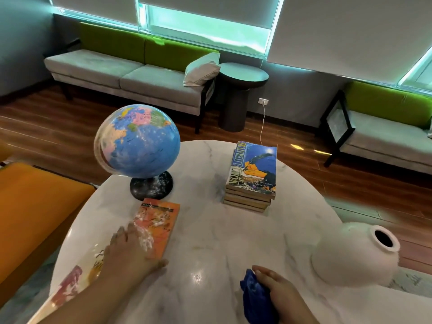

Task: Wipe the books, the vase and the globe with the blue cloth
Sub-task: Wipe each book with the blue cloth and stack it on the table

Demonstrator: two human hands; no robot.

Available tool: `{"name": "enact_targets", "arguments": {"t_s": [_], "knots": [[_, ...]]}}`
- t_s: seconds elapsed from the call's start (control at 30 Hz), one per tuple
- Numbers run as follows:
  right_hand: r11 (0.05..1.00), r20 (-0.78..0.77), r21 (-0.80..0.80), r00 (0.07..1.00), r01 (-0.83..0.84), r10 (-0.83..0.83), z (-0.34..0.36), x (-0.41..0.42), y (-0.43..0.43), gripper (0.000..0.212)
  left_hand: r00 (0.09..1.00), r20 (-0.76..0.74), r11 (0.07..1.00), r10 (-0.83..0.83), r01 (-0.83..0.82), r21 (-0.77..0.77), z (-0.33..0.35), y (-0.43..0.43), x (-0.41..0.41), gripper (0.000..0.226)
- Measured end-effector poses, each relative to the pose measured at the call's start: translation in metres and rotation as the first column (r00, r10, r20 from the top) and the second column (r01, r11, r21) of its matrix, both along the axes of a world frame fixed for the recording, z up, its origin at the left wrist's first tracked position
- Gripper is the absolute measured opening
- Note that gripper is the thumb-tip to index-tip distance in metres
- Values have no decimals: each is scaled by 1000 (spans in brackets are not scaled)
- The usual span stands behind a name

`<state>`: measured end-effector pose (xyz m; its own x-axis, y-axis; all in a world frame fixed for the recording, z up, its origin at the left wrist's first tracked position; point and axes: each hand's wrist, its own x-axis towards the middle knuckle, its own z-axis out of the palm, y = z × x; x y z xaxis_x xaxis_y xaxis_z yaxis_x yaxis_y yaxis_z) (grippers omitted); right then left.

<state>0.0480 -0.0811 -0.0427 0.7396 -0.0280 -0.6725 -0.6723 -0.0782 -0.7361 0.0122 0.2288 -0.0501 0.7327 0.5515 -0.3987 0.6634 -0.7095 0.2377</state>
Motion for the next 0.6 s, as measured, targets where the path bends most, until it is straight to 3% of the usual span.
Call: {"name": "enact_targets", "arguments": {"t_s": [0.1,0.2,0.33,0.5,0.6], "knots": [[1000,10,-7,1000,-23,23,4,-14,4,11,999,42,1000,2,-2,1,-2,0,-12,144],[1000,16,19,1000,-10,10,10,-23,4,11,996,91,999,-17,13,40,1,-2,-13,131],[1000,48,14,999,-19,18,17,-36,-1,14,982,99,983,-162,152,106,6,-16,-23,125],[998,17,10,998,68,-68,26,-49,-16,11,870,152,883,-469,463,74,0,-67,-48,119],[978,-41,66,979,200,-198,25,-52,-27,12,739,196,764,-644,637,108,-10,-88,-64,121]]}}
